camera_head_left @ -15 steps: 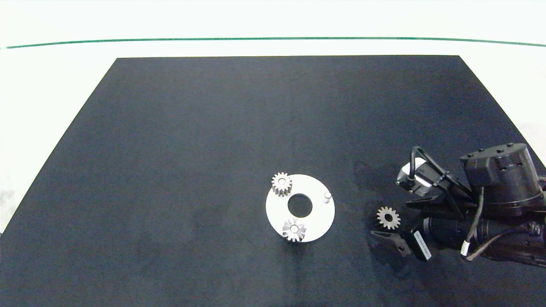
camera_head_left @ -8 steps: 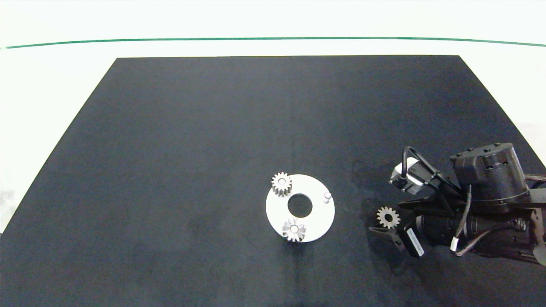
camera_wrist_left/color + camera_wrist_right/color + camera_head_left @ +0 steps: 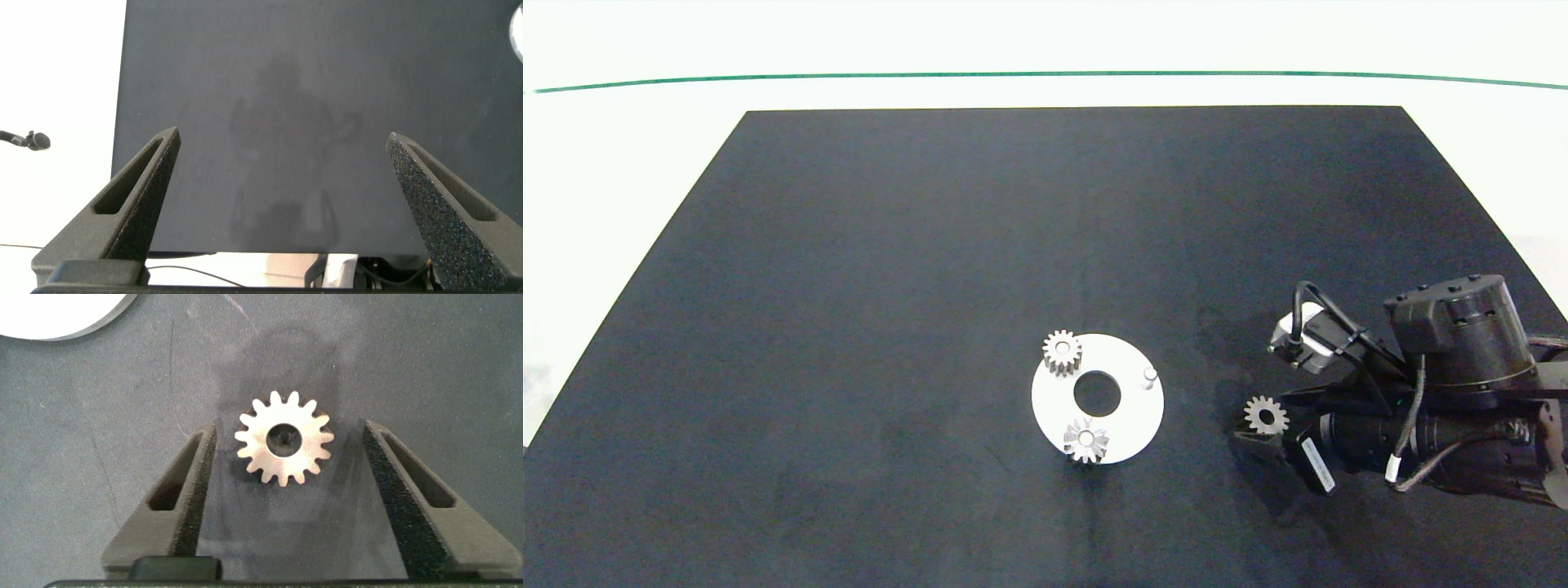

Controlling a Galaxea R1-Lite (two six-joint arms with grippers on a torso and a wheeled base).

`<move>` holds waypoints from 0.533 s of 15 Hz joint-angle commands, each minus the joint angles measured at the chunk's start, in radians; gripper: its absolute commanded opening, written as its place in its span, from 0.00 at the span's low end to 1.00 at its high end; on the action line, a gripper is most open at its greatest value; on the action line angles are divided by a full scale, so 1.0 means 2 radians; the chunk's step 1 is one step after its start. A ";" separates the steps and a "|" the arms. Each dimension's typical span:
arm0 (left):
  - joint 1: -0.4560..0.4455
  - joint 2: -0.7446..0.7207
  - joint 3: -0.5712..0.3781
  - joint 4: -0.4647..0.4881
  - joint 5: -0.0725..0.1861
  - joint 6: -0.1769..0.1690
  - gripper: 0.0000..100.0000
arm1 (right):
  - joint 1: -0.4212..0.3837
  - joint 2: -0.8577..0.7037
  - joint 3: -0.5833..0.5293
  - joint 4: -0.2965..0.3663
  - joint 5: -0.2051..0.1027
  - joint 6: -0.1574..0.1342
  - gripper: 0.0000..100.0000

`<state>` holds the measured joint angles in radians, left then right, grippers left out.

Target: Install three planetary gears onto the carrier pins

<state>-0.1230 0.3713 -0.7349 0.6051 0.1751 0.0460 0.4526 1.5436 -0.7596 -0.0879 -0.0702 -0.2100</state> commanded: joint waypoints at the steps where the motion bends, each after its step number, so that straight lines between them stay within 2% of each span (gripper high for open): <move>1: 0.000 -0.004 -0.001 0.014 0.001 0.000 1.00 | -0.001 -0.001 0.002 0.000 0.000 0.000 0.64; 8: -0.001 -0.007 -0.005 0.021 0.001 0.000 1.00 | -0.001 0.008 0.000 -0.007 0.001 0.001 0.51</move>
<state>-0.1240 0.3540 -0.7460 0.6436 0.1749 0.0460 0.4506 1.5557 -0.7589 -0.1004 -0.0691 -0.2077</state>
